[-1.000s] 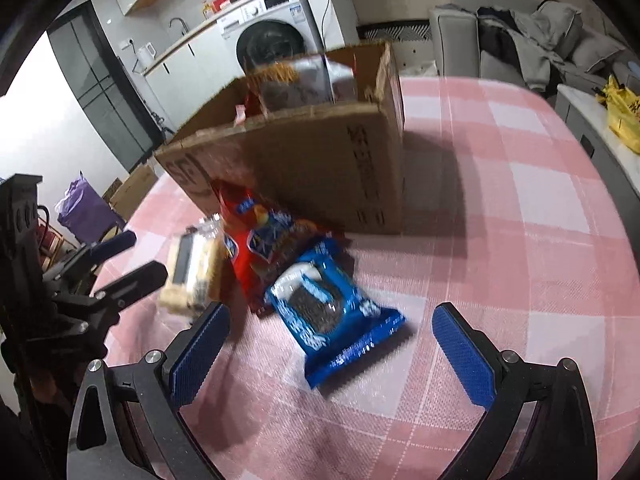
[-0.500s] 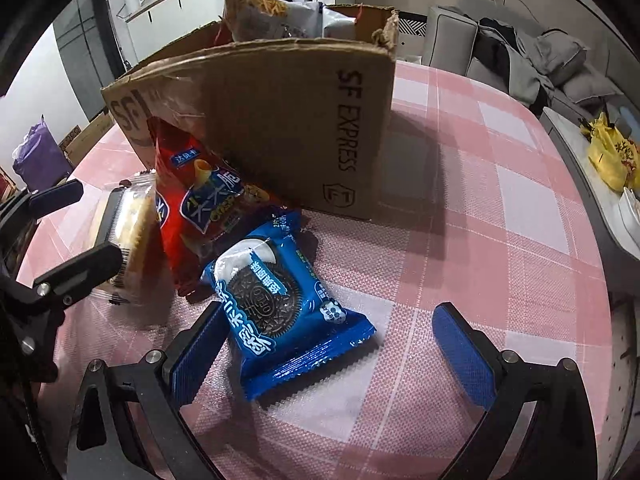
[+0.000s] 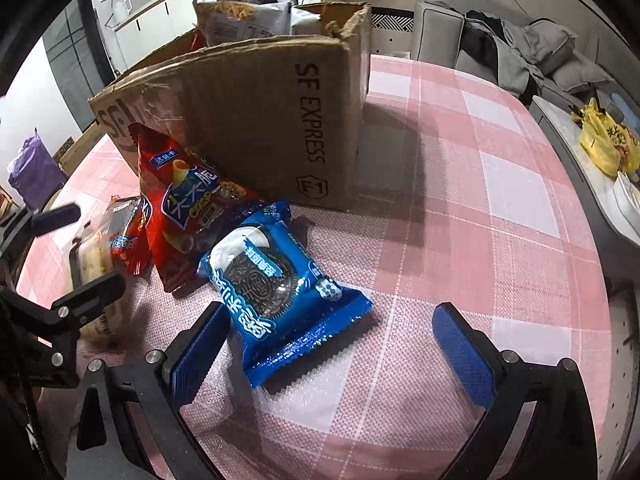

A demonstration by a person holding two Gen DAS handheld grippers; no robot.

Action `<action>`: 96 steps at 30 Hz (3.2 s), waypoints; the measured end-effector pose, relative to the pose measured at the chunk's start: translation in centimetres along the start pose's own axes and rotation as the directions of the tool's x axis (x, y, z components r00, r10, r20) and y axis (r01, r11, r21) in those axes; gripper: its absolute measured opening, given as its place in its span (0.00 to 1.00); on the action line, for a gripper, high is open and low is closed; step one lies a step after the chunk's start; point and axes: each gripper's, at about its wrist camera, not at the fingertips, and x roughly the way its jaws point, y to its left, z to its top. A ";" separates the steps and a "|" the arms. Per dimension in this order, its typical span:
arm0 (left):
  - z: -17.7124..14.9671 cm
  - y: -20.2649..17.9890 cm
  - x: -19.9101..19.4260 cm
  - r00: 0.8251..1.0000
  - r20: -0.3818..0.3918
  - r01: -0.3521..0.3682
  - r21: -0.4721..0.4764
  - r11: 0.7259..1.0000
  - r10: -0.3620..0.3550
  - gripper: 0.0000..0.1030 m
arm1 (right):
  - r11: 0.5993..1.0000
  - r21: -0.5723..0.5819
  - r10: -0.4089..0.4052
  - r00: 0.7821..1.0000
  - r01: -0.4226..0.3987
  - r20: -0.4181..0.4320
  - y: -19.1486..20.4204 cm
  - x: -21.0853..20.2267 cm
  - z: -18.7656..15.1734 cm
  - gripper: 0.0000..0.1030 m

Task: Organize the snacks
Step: 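Lower the left gripper onto the cracker pack while the right closes on the blue Oreo pack, then lift the cracker pack with the left gripper while the right lifts the blue Oreo pack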

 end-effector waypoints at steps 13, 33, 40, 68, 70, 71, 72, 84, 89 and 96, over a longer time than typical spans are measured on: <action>-2.5 3.7 -0.7 0.997 -0.042 0.057 -0.120 0.991 -0.063 0.99 | 0.997 -0.079 0.015 1.000 -0.015 0.010 1.1 0.5 0.6 0.89; -5.8 4.2 -1.0 0.976 -0.086 0.196 -0.065 0.978 -0.202 0.99 | 0.996 -0.034 0.082 0.996 -0.080 0.037 1.8 -2.9 -3.1 0.59; -5.9 2.6 -0.5 0.984 -0.084 0.161 0.031 0.987 -0.158 0.89 | 0.996 -0.025 0.086 0.996 -0.085 0.037 1.8 -2.9 -3.1 0.59; -5.0 4.6 -4.7 0.971 0.080 0.230 -0.068 0.971 -0.224 0.61 | 0.985 -0.039 0.173 0.983 -0.170 0.066 3.5 -4.9 -4.5 0.55; -4.9 4.8 -4.9 0.971 0.087 0.230 -0.075 0.970 -0.223 0.61 | 0.983 -0.057 0.179 0.982 -0.176 0.059 3.9 -5.0 -4.7 0.55; -4.9 4.9 -5.0 0.970 0.089 0.231 -0.078 0.970 -0.224 0.61 | 0.981 -0.072 0.183 0.982 -0.179 0.051 4.1 -5.0 -4.9 0.54; -4.8 4.9 -5.1 0.970 0.093 0.231 -0.081 0.970 -0.224 0.61 | 0.979 -0.092 0.188 0.981 -0.183 0.050 4.4 -5.2 -5.1 0.54; -5.1 4.8 -4.8 0.968 0.090 0.242 -0.085 0.967 -0.234 0.61 | 0.973 -0.167 0.175 0.982 -0.162 0.068 6.1 -5.7 -5.2 0.69; -4.7 4.9 -4.8 0.969 0.094 0.236 -0.091 0.967 -0.228 0.61 | 0.964 -0.205 0.186 0.981 -0.171 0.057 6.9 -4.9 -4.5 0.70; -4.0 4.9 -5.1 0.969 0.116 0.231 -0.098 0.968 -0.219 0.61 | 0.949 -0.223 0.240 0.970 -0.224 0.048 7.5 -4.8 -4.9 0.44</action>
